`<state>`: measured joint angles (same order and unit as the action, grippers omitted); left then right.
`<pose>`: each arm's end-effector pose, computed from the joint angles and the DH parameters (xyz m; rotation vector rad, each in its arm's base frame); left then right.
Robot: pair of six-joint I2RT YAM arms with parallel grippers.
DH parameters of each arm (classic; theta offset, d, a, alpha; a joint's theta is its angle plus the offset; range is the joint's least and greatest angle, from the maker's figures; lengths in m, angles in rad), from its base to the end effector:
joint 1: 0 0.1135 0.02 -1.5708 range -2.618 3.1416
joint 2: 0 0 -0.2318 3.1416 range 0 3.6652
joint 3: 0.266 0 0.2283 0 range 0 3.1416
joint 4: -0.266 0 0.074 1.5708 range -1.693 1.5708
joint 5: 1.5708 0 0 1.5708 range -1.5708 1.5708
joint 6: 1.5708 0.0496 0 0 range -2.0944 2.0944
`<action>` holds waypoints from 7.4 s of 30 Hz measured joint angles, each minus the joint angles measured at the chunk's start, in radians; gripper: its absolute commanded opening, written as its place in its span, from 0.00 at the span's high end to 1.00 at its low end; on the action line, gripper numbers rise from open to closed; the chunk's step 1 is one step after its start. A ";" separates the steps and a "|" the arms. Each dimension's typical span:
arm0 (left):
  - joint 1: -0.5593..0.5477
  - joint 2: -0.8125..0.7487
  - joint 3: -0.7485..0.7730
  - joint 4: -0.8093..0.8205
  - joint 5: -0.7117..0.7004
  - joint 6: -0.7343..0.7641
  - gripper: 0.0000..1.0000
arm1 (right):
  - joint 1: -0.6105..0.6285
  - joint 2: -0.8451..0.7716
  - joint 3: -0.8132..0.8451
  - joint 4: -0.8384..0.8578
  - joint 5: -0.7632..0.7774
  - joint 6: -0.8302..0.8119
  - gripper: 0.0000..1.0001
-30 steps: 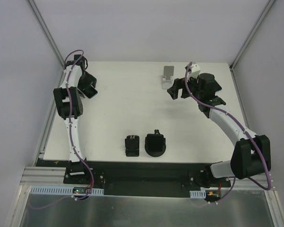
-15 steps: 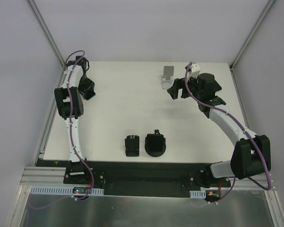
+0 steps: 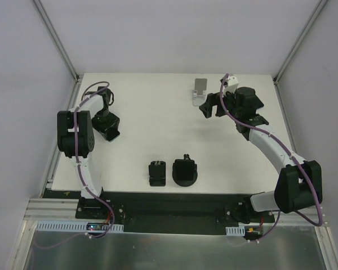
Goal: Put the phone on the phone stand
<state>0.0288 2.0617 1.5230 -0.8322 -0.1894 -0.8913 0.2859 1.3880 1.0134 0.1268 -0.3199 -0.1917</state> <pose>0.3731 0.0201 0.1362 -1.3027 2.5673 0.1277 0.3047 0.1058 0.2870 -0.6476 1.7011 0.3572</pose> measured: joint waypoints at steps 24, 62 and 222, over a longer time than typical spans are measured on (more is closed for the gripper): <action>0.069 -0.038 -0.069 0.027 0.117 0.175 0.01 | 0.000 0.000 0.000 -0.005 0.003 -0.028 0.02; 0.135 -0.006 -0.015 0.181 0.073 0.258 1.00 | 0.000 0.009 0.000 -0.005 0.019 -0.032 0.02; -1.607 -0.379 -0.398 -0.483 -1.131 -1.084 0.47 | 0.008 -0.039 -0.044 0.175 -0.026 0.132 0.02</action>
<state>-1.5780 1.6825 1.1252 -1.3155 -1.3209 -1.9755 0.2935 1.3491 0.9695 0.3023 -0.3454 -0.0593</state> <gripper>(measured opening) 0.658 0.985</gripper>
